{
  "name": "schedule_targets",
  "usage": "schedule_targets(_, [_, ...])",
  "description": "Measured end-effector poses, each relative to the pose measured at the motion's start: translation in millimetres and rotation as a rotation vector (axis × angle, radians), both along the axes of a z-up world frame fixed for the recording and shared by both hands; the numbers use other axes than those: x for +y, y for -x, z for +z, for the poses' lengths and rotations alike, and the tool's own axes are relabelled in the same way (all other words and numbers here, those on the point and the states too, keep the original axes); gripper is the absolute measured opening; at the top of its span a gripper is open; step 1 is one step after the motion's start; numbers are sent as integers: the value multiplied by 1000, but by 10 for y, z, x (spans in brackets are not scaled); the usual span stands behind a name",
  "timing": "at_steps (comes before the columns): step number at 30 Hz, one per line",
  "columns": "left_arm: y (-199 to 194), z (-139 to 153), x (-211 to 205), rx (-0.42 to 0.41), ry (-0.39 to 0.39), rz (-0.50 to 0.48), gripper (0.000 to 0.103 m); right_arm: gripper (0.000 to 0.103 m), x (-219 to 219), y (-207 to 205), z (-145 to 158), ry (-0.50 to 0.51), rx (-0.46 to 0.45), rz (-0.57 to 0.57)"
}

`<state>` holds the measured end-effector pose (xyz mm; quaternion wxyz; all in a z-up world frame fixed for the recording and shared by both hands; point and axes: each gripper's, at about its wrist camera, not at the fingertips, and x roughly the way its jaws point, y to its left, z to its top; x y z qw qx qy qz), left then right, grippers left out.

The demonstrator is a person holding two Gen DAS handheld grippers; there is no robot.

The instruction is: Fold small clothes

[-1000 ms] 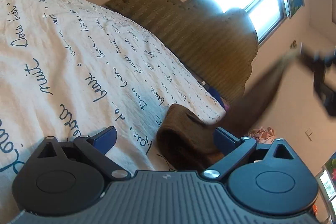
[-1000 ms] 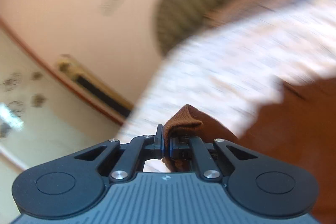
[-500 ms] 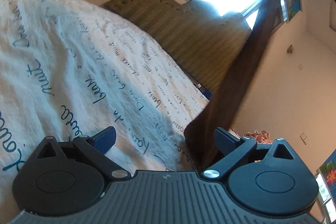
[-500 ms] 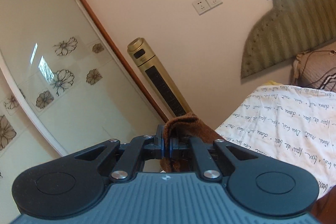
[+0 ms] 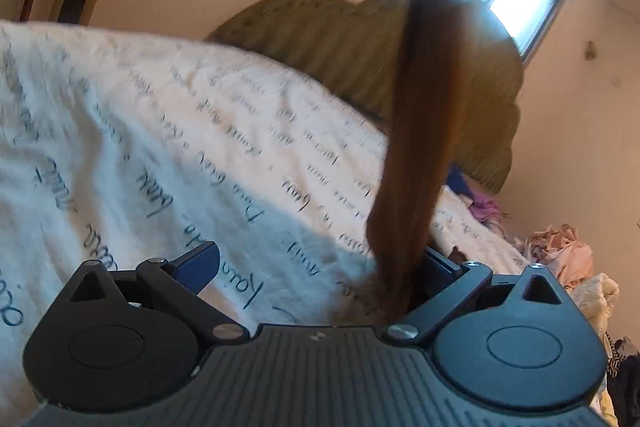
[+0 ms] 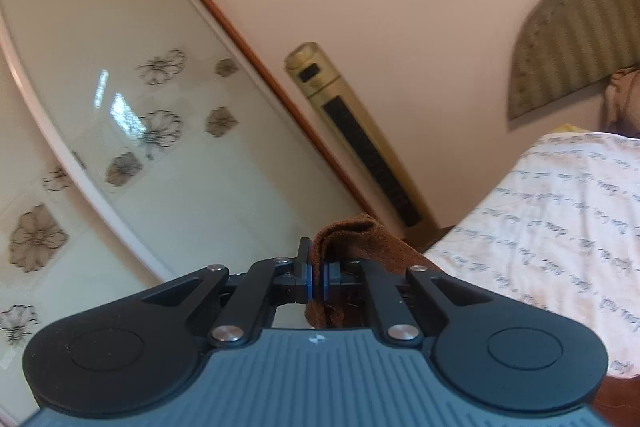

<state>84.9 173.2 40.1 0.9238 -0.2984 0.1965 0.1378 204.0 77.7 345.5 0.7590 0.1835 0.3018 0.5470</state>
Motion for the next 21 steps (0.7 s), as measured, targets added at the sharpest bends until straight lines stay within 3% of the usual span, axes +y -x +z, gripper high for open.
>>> schedule_targets(5, [-162, -74, 164, 100, 24, 79, 99, 5, -415, 78, -23, -18, -19, -19])
schedule_targets(7, [-180, -132, 210, 124, 37, 102, 98, 5, -768, 27, -171, -11, 6, -76])
schedule_targets(11, [-177, -171, 172, 117, -18, 104, 99, 5, -1774, -61, -627, -32, 74, -249])
schedule_targets(16, [-115, -217, 76, 55, -53, 54, 102, 5, -3319, 15, -1423, -94, 184, -549])
schedule_targets(19, [-83, -211, 29, 7, -40, 3, 102, 5, -4107, 52, -2099, -69, 320, -740])
schedule_targets(21, [-95, -209, -16, -9, -43, -39, 102, 5, -4412, 64, -2574, -25, 433, -813])
